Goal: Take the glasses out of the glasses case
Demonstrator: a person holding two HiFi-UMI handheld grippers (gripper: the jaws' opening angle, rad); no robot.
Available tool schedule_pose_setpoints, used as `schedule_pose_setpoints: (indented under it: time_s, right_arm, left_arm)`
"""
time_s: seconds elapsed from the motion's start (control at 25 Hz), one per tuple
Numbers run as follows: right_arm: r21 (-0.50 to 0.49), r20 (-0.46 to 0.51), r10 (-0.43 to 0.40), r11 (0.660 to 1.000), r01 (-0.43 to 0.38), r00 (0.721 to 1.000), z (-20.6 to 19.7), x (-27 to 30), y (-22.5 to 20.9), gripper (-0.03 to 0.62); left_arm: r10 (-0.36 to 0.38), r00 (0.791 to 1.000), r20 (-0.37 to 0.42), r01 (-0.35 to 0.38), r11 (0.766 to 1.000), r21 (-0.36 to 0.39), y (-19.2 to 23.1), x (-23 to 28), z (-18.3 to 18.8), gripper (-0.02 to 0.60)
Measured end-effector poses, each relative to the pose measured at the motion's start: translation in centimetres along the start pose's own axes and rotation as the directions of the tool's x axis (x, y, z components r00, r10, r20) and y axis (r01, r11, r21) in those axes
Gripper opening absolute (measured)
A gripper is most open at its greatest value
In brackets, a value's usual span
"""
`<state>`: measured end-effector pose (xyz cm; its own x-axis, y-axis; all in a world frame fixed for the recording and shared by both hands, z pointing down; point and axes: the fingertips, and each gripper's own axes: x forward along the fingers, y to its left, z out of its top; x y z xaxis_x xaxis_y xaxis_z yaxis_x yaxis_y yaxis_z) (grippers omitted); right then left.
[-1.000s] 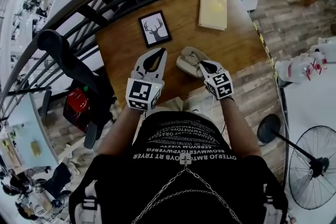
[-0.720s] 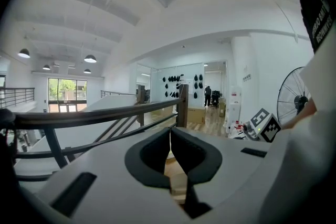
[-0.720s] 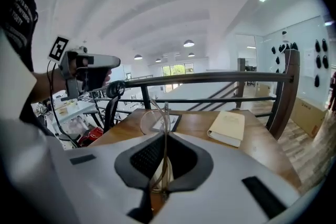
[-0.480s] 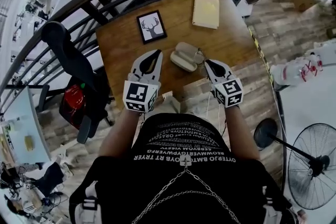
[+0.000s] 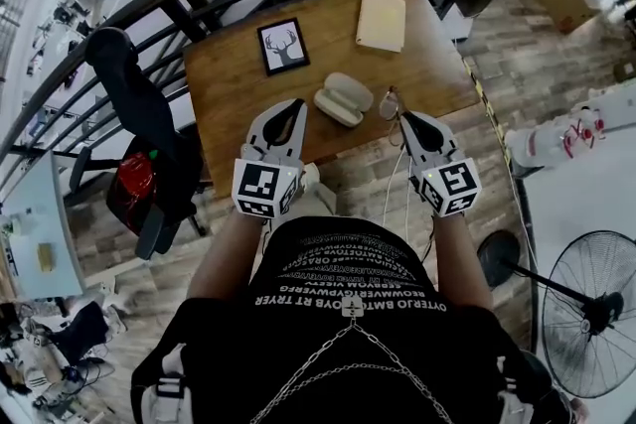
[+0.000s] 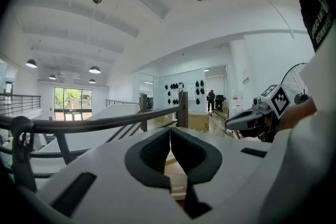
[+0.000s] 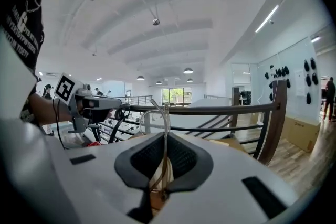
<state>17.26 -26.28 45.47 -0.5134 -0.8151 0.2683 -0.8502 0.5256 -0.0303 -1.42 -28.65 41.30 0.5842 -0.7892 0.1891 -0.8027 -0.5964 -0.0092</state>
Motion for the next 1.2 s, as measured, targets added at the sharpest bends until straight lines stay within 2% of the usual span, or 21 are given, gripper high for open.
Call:
schedule_pose_setpoints:
  time_s: [0.4,0.64,0.96,1.2]
  right_arm:
    - [-0.043,0.147,-0.006,0.999,0.013,0.989,5.4,-7.0,1.4,0.026]
    - [-0.072,0.223,-0.001,0.997,0.018,0.975,8.6,-10.7,2.8,0.026]
    - [-0.054,0.227,-0.012,0.998,0.025,0.974,8.7,-12.1,3.2,0.026]
    - [-0.031,0.208,-0.023,0.999,0.03,0.978,7.4,-10.8,2.5,0.026]
  left_arm:
    - [0.036,0.998,0.052,-0.038,0.998,0.042,-3.2,-4.0,2.3,0.029]
    - [0.029,0.996,0.087,-0.034,0.998,0.054,-5.0,-6.3,4.0,0.029]
    - [0.002,0.998,0.07,-0.007,0.998,0.067,-6.3,-6.5,4.1,0.029]
    - [-0.002,0.999,0.049,-0.001,0.997,0.074,-5.5,-5.8,3.5,0.029]
